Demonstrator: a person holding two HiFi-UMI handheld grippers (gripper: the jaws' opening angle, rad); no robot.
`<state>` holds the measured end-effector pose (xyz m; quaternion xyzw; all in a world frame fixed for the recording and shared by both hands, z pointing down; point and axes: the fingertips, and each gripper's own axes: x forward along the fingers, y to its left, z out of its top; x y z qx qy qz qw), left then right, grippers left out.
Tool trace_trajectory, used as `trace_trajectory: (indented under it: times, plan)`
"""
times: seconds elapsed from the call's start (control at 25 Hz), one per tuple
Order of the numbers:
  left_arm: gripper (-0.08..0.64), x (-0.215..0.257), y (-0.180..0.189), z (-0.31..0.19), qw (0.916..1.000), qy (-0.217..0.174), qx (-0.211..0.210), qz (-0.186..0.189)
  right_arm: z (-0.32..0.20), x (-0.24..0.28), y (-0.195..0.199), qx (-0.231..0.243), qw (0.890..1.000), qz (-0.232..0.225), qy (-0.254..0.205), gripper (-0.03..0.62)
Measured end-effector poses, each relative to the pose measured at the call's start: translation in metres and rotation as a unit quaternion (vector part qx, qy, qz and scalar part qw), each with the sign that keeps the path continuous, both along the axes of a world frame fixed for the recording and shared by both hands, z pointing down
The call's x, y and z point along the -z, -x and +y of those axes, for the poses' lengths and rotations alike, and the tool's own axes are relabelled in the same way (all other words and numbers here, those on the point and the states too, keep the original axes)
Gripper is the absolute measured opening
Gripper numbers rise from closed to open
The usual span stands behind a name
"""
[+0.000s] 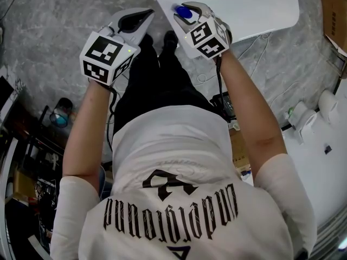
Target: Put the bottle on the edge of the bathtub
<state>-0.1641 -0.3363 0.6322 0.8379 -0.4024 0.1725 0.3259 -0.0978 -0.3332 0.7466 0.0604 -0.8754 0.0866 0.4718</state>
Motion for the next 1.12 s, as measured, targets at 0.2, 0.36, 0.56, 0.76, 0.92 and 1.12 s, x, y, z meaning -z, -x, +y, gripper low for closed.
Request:
trace_trajectory:
  times: [0.2, 0.36, 0.56, 0.76, 0.92, 1.12]
  plan:
    - [0.008, -0.004, -0.003, 0.006, 1.0, 0.004, 0.002, 0.001, 0.007, -0.005, 0.0, 0.002, 1.0, 0.0, 0.007, 0.183]
    - [0.008, -0.004, -0.005, 0.006, 1.0, 0.004, 0.0, 0.002, 0.005, -0.003, 0.0, 0.0, 1.0, -0.002, 0.007, 0.206]
    - [0.008, -0.002, -0.007, 0.01, 1.0, 0.0, 0.0, -0.001, 0.008, 0.006, 0.002, 0.004, 1.0, -0.011, 0.002, 0.213]
    - [0.008, 0.002, -0.008, 0.015, 1.0, -0.004, 0.007, 0.001, 0.007, 0.023, 0.004, 0.0, 0.999, -0.03, -0.012, 0.212]
    - [0.008, 0.021, -0.015, 0.028, 0.9997, -0.016, 0.018, 0.004, 0.012, 0.05, -0.002, -0.01, 0.998, -0.048, -0.028, 0.209]
    - [0.008, 0.05, -0.023, 0.046, 0.999, -0.033, 0.03, -0.005, 0.026, 0.093, -0.018, -0.017, 0.997, -0.068, -0.042, 0.202]
